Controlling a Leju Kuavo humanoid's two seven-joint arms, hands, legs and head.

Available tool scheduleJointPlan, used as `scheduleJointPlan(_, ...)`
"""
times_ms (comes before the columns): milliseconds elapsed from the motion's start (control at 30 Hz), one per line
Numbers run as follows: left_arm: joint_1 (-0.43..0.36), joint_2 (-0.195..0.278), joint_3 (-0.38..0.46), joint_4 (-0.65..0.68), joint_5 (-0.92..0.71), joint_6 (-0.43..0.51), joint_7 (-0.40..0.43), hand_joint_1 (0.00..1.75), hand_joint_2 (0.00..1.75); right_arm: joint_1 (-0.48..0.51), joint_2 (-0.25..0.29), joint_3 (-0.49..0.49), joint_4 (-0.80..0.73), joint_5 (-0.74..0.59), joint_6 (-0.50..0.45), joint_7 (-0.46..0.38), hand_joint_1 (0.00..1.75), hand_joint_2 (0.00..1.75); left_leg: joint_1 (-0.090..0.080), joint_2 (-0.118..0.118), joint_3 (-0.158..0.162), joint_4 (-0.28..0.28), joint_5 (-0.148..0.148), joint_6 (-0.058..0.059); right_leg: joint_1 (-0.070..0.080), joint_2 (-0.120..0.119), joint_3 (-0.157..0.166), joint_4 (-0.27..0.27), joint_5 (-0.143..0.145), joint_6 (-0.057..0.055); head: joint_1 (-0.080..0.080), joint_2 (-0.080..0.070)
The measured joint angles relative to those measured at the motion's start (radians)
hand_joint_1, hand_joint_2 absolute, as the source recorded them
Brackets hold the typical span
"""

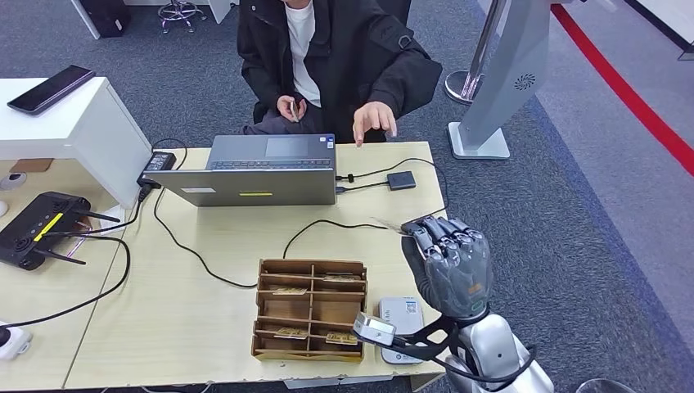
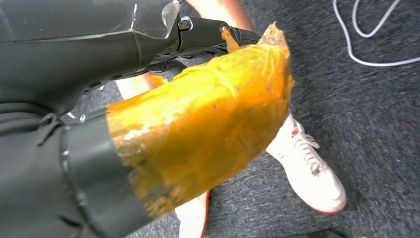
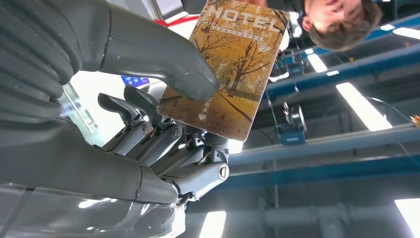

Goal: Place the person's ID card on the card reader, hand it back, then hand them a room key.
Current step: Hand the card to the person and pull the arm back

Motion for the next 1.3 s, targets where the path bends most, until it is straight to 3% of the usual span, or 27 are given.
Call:
scheduleJointPlan(233, -0.02, 0.0, -0.025, 0.0, -0.027, -0.015, 0.014, 0.0, 0.0, -0.158, 0.026, 0.037, 0.085, 0.041, 0.012, 0.003, 1.75, 1.75, 0.0, 0.0, 0.0, 0.0, 0.001, -0.001, 0.0, 0.0, 0.0, 0.001, 0.0, 0.0, 0.0, 0.0)
scheduleJointPlan(833, -0.043, 0.0, -0.068, 0.0, -0.056, -0.035, 0.034, 0.0, 0.0, -0.369, 0.072, 0.095, 0.332, 0.075, 0.123, 0.07, 1.75, 1.75, 0.0, -0.001, 0.0, 0.0, 0.001, -0.001, 0.0, 0.0, 0.0, 0.002, 0.0, 0.0, 0.0, 0.0)
scheduleJointPlan(867, -0.043, 0.0, -0.069, 0.0, -0.056, -0.035, 0.034, 0.0, 0.0, -0.375, 0.074, 0.097, 0.343, 0.074, 0.128, 0.074, 1.44, 1.75, 0.0, -0.001, 0.0, 0.0, 0.001, -0.001, 0.0, 0.0, 0.0, 0.002, 0.0, 0.0, 0.0, 0.0)
scheduleJointPlan(967, -0.043, 0.0, -0.073, 0.0, -0.055, -0.036, 0.035, 0.0, 0.0, -0.392, 0.076, 0.108, 0.374, 0.074, 0.148, 0.086, 0.13, 1.75, 0.0, -0.001, 0.0, 0.0, 0.001, -0.001, 0.0, 0.0, 0.0, 0.002, 0.0, 0.0, 0.0, 0.0)
scheduleJointPlan(1000, -0.043, 0.0, -0.074, 0.0, -0.055, -0.036, 0.035, 0.0, 0.0, -0.397, 0.077, 0.111, 0.382, 0.072, 0.158, 0.089, 0.0, 1.75, 0.0, -0.001, 0.0, 0.0, 0.001, -0.001, 0.0, 0.0, 0.0, 0.002, 0.0, 0.0, 0.0, 0.0)
scheduleJointPlan(1133, -0.043, 0.0, -0.076, 0.0, -0.052, -0.038, 0.038, 0.0, 0.0, -0.41, 0.078, 0.125, 0.404, 0.066, 0.19, 0.102, 0.0, 0.0, 0.0, -0.001, 0.0, 0.0, 0.001, -0.002, 0.0, 0.0, -0.001, 0.002, 0.0, 0.0, 0.0, 0.0)
scheduleJointPlan(1300, -0.043, 0.0, -0.081, 0.0, -0.052, -0.038, 0.041, 0.0, 0.0, -0.421, 0.08, 0.137, 0.422, 0.065, 0.199, 0.107, 0.0, 0.0, 0.0, -0.001, 0.0, 0.0, 0.001, -0.002, 0.0, 0.0, -0.001, 0.002, 0.0, 0.0, 0.0, 0.0)
